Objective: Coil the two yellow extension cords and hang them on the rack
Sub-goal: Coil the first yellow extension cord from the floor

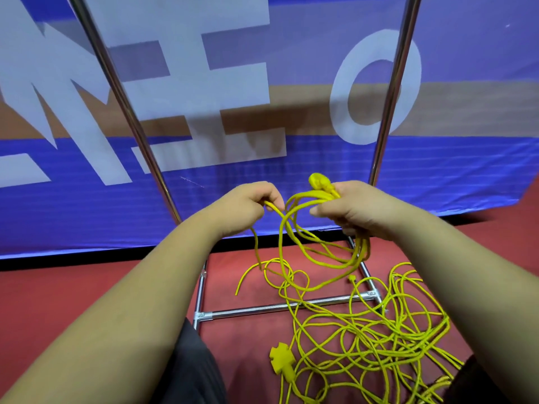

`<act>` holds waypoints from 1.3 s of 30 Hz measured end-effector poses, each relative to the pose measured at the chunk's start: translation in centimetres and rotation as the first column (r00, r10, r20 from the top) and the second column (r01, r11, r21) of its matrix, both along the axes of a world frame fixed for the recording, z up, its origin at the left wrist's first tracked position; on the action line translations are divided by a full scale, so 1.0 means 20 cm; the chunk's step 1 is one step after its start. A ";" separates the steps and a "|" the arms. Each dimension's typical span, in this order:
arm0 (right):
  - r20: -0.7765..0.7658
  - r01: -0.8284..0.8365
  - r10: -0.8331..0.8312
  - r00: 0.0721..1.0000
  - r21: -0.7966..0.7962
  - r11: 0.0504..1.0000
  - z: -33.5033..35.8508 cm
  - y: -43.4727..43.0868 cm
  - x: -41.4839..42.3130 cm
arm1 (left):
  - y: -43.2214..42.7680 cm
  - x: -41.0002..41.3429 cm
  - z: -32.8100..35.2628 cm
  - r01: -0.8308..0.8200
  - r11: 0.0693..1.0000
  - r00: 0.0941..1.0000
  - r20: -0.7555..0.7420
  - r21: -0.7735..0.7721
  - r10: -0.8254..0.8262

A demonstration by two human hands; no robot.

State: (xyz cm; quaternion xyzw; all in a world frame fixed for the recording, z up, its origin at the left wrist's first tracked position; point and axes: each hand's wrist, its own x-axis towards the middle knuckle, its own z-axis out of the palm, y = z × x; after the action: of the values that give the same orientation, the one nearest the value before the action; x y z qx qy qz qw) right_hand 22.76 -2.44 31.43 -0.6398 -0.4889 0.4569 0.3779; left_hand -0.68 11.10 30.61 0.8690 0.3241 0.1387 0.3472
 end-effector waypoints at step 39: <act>0.527 -0.186 0.029 0.849 0.247 0.951 -0.03 0.00 -0.03 | 0.04 0.14 -0.14 -0.129 0.864 0.937 0.226 -0.486 0.267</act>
State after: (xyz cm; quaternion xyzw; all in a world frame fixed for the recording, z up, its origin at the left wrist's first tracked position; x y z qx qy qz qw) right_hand 22.08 -2.42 30.81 -0.6479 -0.6691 0.2124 0.2955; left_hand 2.21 11.84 27.72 0.6929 0.3825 0.2162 0.5716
